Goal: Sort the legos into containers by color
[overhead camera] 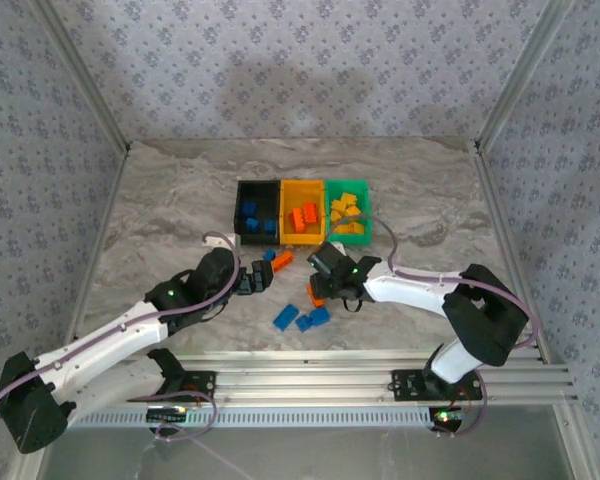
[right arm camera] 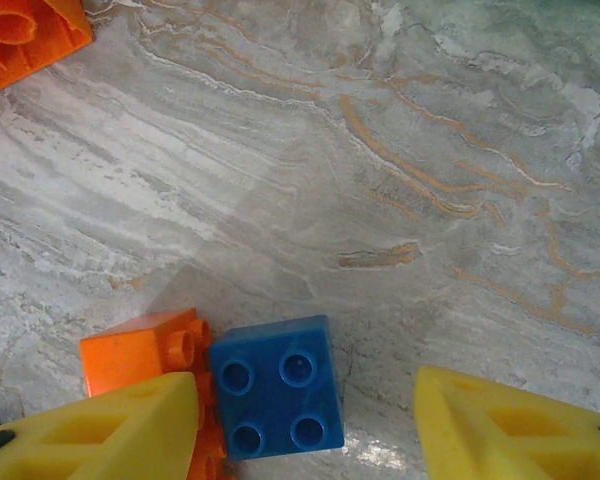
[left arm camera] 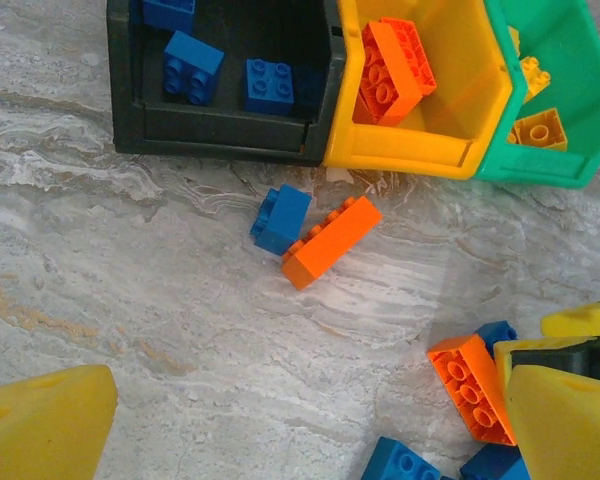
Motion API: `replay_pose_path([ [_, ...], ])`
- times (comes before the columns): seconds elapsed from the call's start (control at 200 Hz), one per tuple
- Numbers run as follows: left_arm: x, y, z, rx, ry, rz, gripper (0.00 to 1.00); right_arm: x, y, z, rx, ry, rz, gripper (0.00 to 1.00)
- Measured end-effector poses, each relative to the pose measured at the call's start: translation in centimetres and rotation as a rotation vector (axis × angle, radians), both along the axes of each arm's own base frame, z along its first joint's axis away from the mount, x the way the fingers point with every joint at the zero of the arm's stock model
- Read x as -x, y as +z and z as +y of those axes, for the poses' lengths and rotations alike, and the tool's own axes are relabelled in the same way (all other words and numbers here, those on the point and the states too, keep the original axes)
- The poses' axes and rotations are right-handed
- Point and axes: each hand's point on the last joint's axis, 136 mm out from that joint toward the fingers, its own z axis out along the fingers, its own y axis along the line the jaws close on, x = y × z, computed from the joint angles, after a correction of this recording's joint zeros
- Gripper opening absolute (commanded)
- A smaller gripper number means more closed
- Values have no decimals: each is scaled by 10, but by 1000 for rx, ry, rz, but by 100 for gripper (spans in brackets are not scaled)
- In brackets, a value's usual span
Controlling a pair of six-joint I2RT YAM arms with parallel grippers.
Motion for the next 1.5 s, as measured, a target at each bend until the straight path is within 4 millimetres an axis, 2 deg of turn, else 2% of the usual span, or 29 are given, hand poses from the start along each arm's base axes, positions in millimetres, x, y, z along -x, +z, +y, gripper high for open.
replay_pose_path([
  [0.23, 0, 5, 3, 10, 10, -15, 100, -7, -5, -15, 0, -89, 25, 53],
  [0.545, 0, 4, 4, 11, 17, -10, 100, -6, -5, -17, -16, -87, 18, 70],
  [0.68, 0, 4, 4, 13, 20, -9, 100, -6, -5, -13, -30, -77, 21, 70],
  [0.829, 1, -2, 5, 8, 23, 1, 100, -6, -6, -16, -29, -98, 29, 64],
  [0.894, 2, -4, 6, 3, 24, 6, 100, -9, -6, -22, -28, -127, 33, 61],
  [0.984, 2, -7, 7, 0, 25, 9, 100, -13, -5, -41, -20, -192, 31, 61],
  [1.119, 3, -7, 7, -1, 26, 10, 100, -10, -2, -67, -7, -241, 13, 68],
  [1.209, 2, -7, 8, 2, 29, 8, 100, -9, 10, -63, -30, -217, -15, 73],
  [1.329, 2, -7, 8, 2, 30, 7, 100, -14, 18, -58, -53, -199, -31, 74],
  [1.499, 2, -7, 8, 3, 31, 8, 100, -25, 5, -58, -51, -220, 3, 73],
])
